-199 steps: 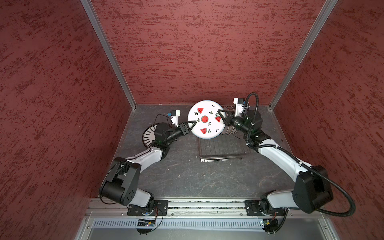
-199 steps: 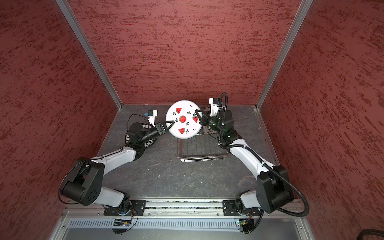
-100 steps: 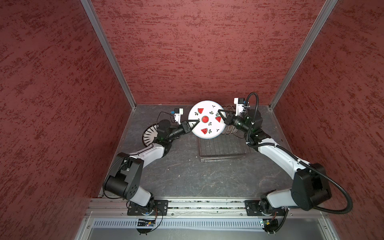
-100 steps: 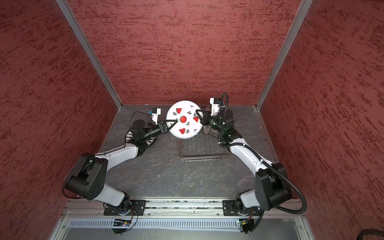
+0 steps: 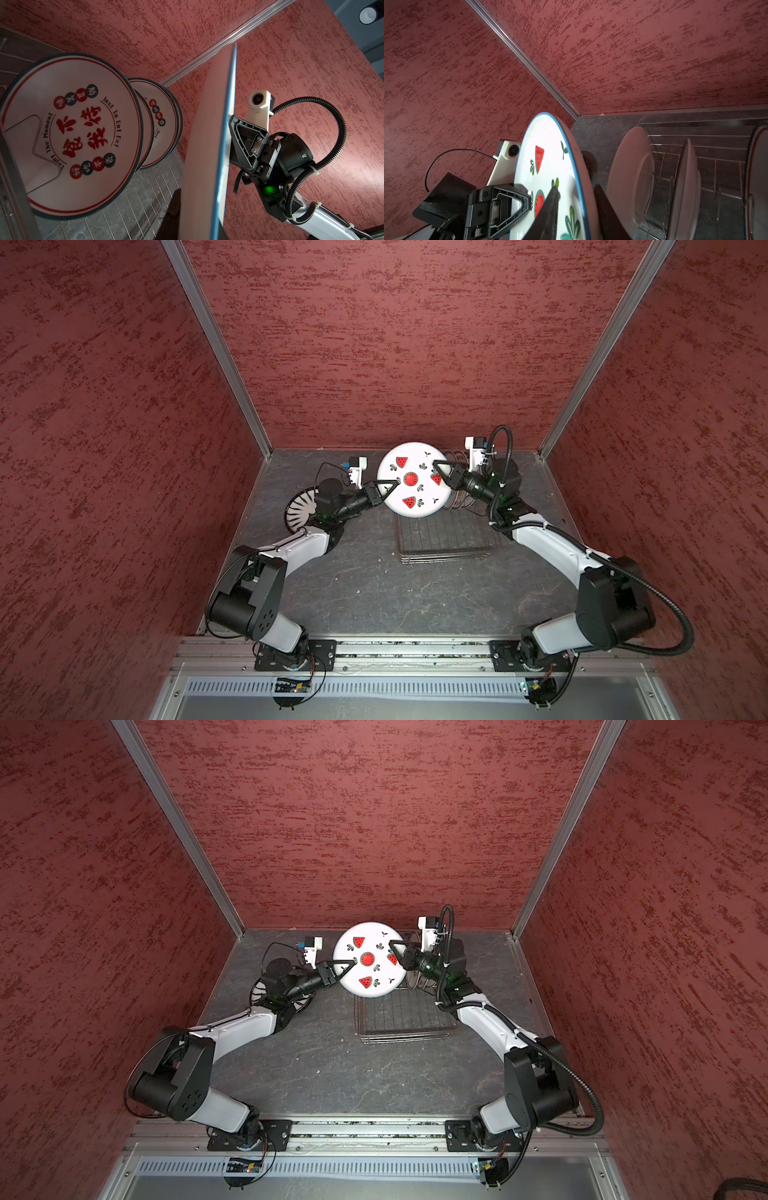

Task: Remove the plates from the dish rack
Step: 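Open the right gripper and carry the plate toward the stacked plates with the left gripper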

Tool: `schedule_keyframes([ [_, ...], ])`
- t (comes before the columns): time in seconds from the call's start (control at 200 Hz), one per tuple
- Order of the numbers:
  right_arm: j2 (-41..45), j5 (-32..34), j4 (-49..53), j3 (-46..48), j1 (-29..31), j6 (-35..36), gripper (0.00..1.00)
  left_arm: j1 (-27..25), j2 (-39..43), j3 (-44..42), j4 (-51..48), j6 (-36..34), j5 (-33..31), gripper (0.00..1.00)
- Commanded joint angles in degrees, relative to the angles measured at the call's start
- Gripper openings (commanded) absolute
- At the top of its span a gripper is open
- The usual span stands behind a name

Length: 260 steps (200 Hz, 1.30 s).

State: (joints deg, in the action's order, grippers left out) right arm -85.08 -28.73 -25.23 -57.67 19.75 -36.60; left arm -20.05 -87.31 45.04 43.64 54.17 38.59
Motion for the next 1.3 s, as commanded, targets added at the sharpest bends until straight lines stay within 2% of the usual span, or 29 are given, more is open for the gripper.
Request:
schedule_keyframes([
  [0.0, 0.45, -5.8, -5.56, -2.63, 0.91, 0.19, 0.36, -0.51, 0.2, 0.84, -1.04, -1.73, -2.4, 0.08],
  [0.085, 0.78, -6.11, -4.87, -2.61, 0.91, 0.63, 0.51, -0.34, -0.43, 0.58, 0.45, -0.76, -2.48, 0.07],
  [0.155, 1.06, -6.0, -3.9, -2.63, 0.91, 1.21, 0.74, -0.1, -0.5, 0.49, 1.39, -0.22, -2.48, 0.07],
  [0.266, 1.21, -5.73, -1.75, -3.14, 0.9, 2.25, 0.99, 0.1, -0.5, 0.92, 1.09, -0.3, -2.87, 0.07],
  [0.566, 1.37, -3.59, 0.49, -3.33, 0.91, 3.54, 0.99, 2.05, -0.51, 0.35, 3.18, 1.99, -2.02, 0.05],
  [0.937, 3.66, -0.12, -0.54, -1.54, 0.91, 5.51, 0.99, 5.91, 4.41, -3.14, 2.77, 2.26, -2.57, 0.05],
  [1.057, 4.55, 0.78, -0.96, -0.69, 1.04, 7.35, 0.99, 8.77, 5.8, -4.19, 0.97, 2.08, -2.45, 0.05],
  [1.172, 4.79, 0.28, -1.0, -0.57, 1.38, 8.89, 0.99, 13.22, 5.87, -6.74, 4.23, 5.21, -1.22, 0.05],
  [1.298, 4.28, -0.8, -1.57, -0.91, 2.34, 9.87, 0.99, 16.57, 7.81, -9.24, 3.76, 5.42, -2.08, 0.04],
])
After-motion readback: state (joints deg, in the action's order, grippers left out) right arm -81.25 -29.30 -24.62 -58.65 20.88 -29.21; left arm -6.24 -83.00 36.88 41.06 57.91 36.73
